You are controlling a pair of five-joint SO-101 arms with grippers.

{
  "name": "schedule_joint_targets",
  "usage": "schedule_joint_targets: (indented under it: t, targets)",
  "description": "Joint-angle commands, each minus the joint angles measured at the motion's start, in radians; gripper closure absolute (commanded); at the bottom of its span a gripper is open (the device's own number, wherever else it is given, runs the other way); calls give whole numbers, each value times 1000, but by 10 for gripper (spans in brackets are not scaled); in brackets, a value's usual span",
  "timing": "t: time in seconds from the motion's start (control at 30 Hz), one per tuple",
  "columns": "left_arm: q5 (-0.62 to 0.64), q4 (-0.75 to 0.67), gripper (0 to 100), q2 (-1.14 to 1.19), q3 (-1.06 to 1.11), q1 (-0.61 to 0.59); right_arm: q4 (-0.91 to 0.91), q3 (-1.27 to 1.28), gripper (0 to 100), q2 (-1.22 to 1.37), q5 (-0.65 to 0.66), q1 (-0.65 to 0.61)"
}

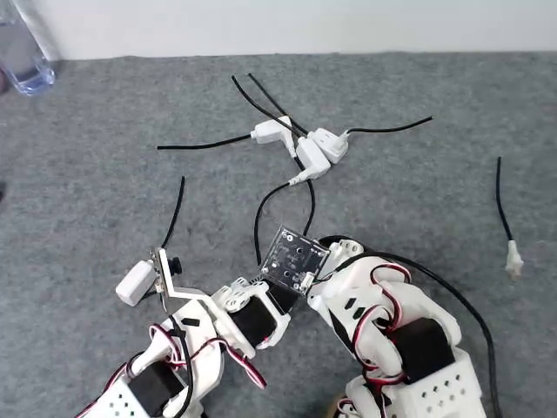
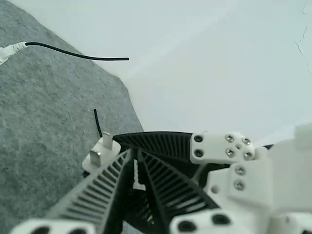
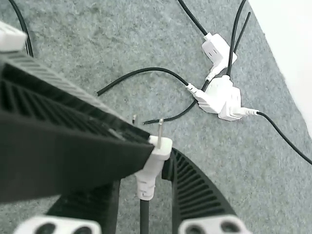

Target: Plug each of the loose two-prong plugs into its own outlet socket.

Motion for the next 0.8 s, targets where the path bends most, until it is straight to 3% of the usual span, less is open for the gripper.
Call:
schedule_joint_targets:
  t: [0.0,0.77]
  targets:
    - [-2,-21,988,-3,-8,-2,8,-12,991,-12,14,7]
    - [-2,-21,988,-3,-7,-3,38,-8,991,-113,14,7]
